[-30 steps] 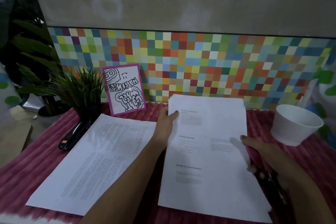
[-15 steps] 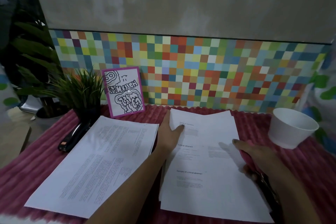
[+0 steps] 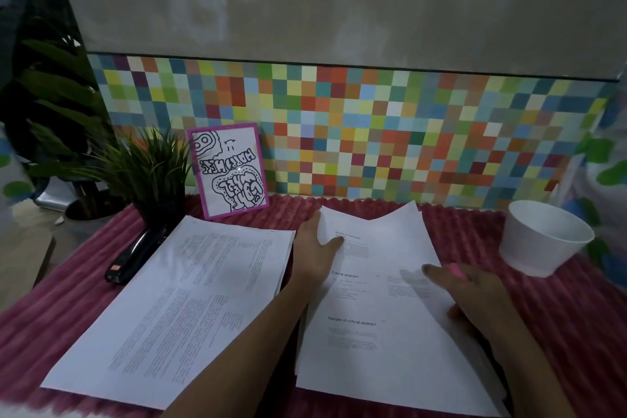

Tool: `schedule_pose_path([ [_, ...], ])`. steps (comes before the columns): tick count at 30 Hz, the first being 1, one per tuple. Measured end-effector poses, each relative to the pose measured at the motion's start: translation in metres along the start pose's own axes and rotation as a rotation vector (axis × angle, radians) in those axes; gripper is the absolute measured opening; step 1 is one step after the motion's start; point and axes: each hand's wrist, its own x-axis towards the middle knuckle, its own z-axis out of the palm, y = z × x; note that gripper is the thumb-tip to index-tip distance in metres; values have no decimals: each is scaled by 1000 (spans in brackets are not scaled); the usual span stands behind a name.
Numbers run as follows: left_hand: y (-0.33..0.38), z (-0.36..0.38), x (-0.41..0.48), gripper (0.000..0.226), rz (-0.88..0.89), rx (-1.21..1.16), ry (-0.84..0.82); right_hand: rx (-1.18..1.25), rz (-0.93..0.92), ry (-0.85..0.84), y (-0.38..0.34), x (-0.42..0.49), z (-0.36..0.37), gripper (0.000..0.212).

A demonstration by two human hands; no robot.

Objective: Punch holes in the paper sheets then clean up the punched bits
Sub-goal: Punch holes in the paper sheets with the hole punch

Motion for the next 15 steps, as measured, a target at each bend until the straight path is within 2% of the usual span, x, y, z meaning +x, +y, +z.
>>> schedule_pose_path([
  [5,5,-1,-2,70,66,81,36,122,95,45,0,4,-4,41],
  [7,6,-1,2,80,66,103,53,188,144,59,0,3,-9,37],
  [9,11,-5,8,89,13,-25,31,259,169,74,-3,1,-15,36],
  [10,19,-10,6,81,-13,-129,-16,291,174,74,-5,-1,-17,35],
  [13,39,-19,7,31,-74,-373,-288,302,157,78,-11,-6,-18,26],
  [15,44,-22,4,25,-112,-450,-385,272,134,63,-13,-10,-18,23],
])
